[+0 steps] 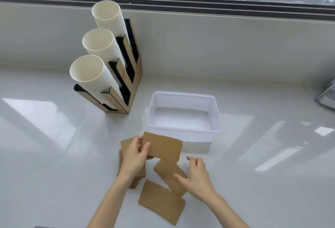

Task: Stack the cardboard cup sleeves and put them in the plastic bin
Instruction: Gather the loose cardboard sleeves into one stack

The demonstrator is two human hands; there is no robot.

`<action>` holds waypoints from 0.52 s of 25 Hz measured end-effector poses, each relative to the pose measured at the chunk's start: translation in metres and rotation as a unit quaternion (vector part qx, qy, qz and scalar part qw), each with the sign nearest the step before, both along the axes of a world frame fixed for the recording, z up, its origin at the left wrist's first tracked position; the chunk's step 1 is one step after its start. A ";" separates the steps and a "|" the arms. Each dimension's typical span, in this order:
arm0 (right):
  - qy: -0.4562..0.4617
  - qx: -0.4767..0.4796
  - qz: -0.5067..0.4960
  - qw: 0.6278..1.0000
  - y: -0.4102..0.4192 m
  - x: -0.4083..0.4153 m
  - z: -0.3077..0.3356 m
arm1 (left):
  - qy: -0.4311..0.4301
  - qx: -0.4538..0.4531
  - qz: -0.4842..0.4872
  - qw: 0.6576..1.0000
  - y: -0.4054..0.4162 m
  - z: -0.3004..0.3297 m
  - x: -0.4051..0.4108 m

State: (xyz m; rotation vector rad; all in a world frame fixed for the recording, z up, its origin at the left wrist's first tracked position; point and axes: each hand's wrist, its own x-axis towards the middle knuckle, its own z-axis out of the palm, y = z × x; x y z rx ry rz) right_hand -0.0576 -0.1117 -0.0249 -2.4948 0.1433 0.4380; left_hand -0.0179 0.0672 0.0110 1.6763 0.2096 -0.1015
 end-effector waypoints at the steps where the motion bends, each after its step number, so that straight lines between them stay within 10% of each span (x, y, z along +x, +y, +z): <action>1: 0.014 -0.043 0.025 0.999 0.007 -0.001 -0.002 | 0.000 -0.002 0.009 1.000 0.002 0.001 0.000; 13: -0.025 -0.107 -0.037 0.993 -0.006 0.008 -0.001 | 0.005 0.014 0.068 0.998 0.017 0.001 -0.002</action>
